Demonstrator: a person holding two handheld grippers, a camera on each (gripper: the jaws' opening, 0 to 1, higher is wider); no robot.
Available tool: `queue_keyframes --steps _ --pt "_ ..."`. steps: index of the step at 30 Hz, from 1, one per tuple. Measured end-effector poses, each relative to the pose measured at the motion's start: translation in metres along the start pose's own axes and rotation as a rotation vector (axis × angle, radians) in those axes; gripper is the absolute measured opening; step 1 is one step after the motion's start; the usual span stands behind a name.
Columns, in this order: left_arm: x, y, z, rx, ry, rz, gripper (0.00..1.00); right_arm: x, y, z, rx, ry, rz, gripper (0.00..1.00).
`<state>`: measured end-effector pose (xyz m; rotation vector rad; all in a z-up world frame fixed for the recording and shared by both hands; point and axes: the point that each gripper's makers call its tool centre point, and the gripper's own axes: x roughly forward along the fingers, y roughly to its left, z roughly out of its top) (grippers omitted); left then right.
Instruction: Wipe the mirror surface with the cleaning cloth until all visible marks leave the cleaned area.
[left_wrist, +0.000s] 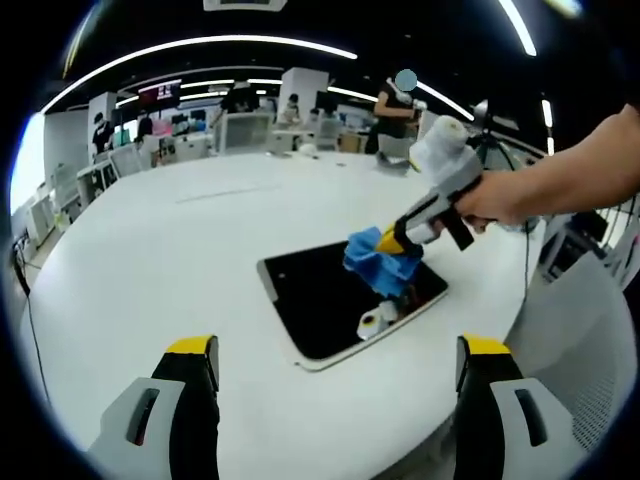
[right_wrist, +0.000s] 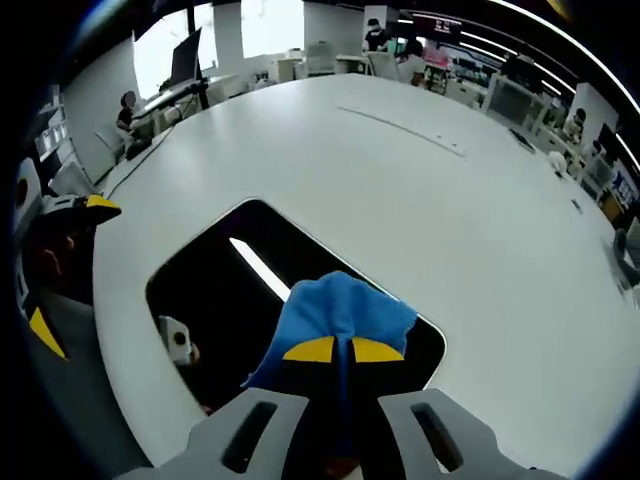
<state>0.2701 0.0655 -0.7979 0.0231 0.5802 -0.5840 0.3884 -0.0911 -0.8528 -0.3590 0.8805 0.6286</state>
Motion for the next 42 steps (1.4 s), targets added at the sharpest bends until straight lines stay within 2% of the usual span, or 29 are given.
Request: queue_keyframes --steps 11,30,42 --pt "0.000 0.000 0.000 -0.001 -0.003 0.001 0.99 -0.009 0.014 -0.013 0.030 -0.026 0.002 0.00" --pt "-0.001 -0.002 0.002 0.005 -0.011 -0.005 0.99 -0.022 0.035 -0.028 -0.010 -0.031 0.010 0.00" --pt "0.002 -0.010 -0.001 0.030 0.012 -0.044 0.99 -0.032 0.048 -0.040 -0.024 -0.050 0.007 0.00"
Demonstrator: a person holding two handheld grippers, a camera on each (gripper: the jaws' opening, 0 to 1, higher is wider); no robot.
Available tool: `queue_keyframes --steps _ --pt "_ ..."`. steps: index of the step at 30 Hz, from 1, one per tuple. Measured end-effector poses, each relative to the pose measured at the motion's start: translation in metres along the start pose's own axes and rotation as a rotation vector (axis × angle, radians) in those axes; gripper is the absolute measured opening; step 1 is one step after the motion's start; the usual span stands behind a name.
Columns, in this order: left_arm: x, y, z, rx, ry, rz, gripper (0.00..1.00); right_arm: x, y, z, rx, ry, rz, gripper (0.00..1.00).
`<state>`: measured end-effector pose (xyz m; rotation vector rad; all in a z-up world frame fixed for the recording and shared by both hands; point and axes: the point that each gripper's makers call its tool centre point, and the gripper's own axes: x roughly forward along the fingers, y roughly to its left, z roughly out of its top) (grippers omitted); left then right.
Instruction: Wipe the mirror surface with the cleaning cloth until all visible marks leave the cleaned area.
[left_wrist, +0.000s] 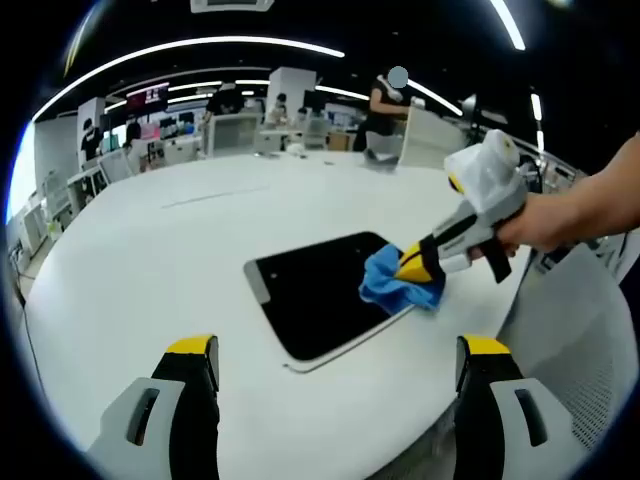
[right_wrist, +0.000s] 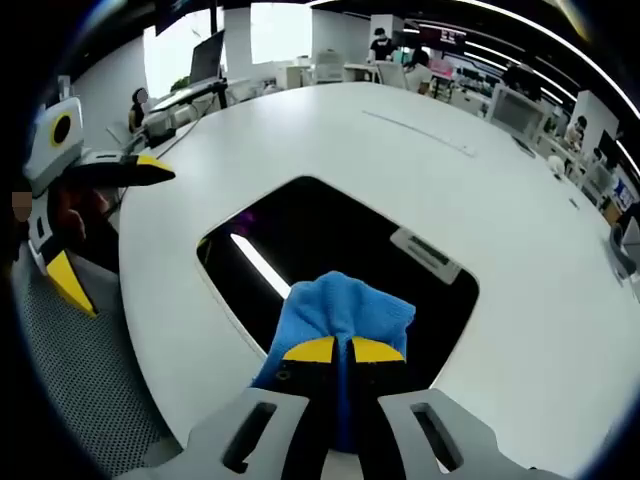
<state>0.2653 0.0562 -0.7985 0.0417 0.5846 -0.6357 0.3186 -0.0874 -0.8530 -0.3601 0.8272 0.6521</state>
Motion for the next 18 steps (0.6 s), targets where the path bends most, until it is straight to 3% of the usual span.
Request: queue_keyframes --steps 18 --pt "0.000 0.003 0.000 -0.012 -0.003 0.010 0.99 -0.007 0.012 -0.008 0.029 -0.023 0.015 0.00"
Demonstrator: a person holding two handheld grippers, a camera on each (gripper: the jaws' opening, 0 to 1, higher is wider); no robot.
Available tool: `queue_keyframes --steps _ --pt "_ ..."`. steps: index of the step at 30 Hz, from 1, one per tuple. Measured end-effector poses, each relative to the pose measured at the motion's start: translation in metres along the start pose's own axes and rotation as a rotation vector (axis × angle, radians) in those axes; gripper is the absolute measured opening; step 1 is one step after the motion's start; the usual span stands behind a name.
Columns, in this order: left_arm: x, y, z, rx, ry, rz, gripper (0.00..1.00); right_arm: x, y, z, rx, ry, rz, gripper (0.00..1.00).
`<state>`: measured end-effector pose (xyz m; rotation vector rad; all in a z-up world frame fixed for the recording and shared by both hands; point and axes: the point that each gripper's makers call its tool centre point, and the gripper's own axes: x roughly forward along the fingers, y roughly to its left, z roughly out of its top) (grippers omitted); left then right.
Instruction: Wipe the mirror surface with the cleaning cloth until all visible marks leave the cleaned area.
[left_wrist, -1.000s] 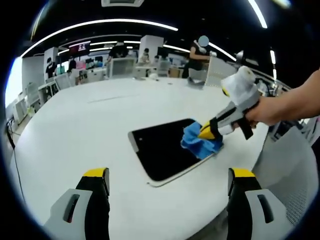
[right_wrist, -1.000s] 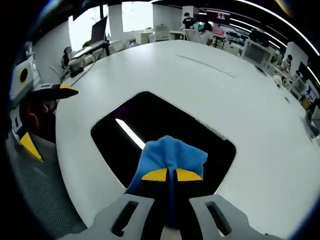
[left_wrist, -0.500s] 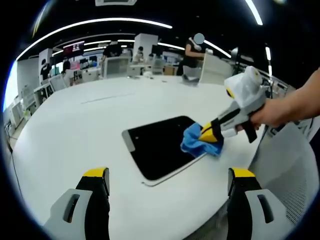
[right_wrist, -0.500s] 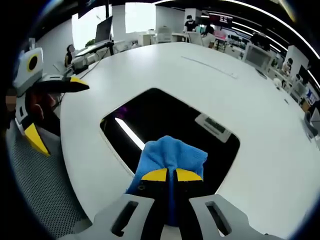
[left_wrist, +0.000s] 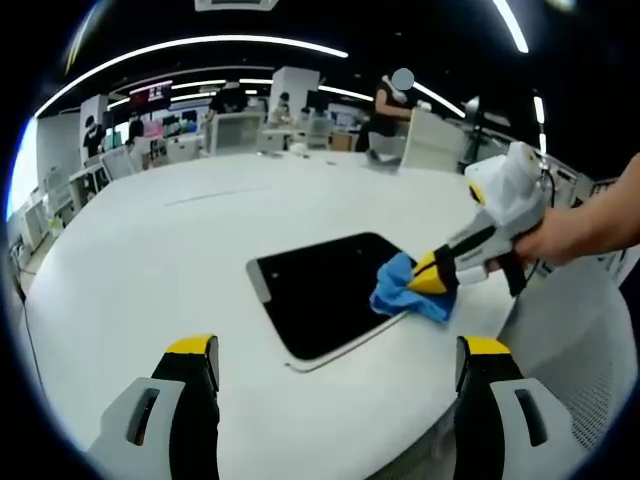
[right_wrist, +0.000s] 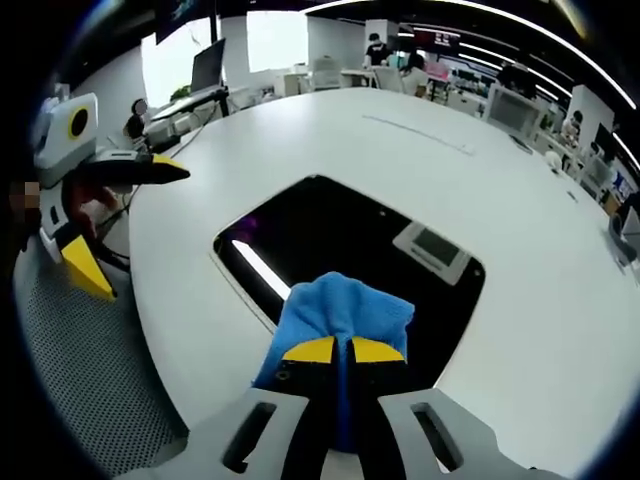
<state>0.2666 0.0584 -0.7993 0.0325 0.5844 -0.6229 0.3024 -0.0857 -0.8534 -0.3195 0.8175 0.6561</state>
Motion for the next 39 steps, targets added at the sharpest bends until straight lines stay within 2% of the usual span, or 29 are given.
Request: queue_keyframes --steps 39 --pt "-0.002 0.002 0.003 -0.015 -0.017 0.008 0.99 -0.005 0.011 -0.005 0.015 -0.005 0.035 0.00"
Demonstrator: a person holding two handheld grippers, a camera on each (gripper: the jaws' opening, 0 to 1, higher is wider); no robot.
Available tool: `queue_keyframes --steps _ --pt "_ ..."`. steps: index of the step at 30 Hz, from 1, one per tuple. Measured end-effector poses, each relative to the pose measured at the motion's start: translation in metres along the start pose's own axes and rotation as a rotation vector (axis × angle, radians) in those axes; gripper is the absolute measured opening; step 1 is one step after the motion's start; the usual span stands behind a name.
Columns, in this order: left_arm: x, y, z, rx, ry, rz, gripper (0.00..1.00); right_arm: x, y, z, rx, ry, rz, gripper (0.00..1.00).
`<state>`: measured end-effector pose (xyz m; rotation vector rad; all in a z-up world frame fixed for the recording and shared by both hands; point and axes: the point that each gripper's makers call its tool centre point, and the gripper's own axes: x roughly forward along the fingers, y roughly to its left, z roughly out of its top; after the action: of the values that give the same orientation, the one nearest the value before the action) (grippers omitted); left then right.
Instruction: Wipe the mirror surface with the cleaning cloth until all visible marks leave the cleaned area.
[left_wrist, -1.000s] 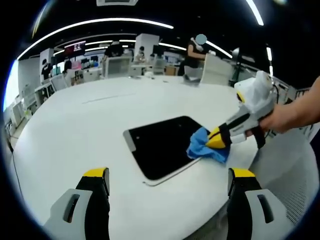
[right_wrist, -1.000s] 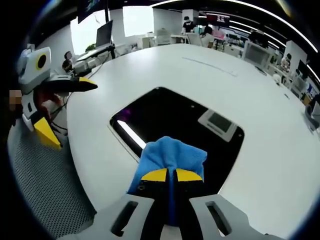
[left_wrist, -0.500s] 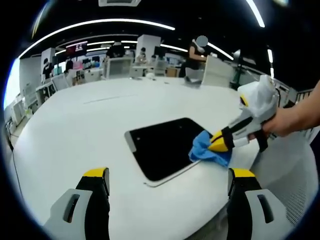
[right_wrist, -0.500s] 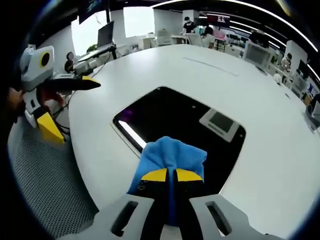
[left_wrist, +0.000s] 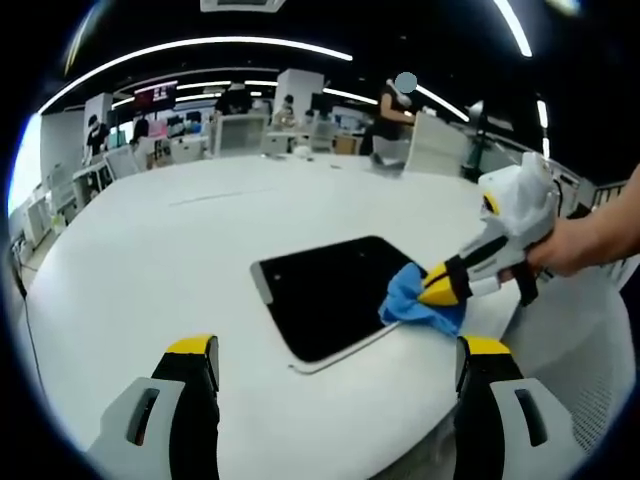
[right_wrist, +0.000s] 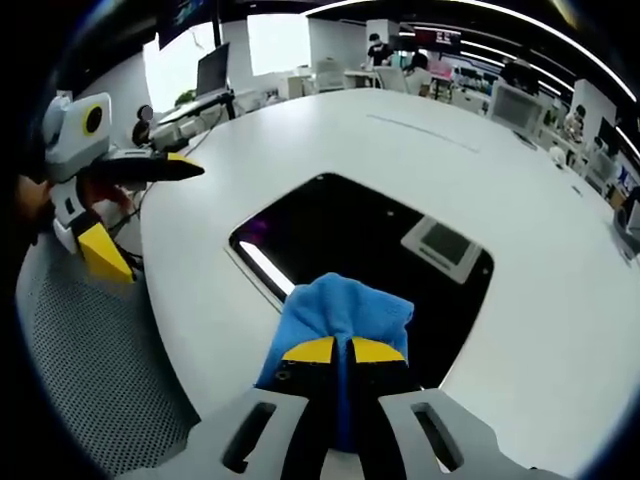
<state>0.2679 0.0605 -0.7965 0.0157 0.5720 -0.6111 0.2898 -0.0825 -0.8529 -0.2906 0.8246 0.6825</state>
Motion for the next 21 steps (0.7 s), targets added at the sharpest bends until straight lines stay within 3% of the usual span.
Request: queue_keyframes --steps 21 --pt "0.0000 0.0036 -0.0013 -0.007 0.005 0.015 0.99 -0.0022 -0.0038 -0.0012 0.011 -0.007 0.032 0.00"
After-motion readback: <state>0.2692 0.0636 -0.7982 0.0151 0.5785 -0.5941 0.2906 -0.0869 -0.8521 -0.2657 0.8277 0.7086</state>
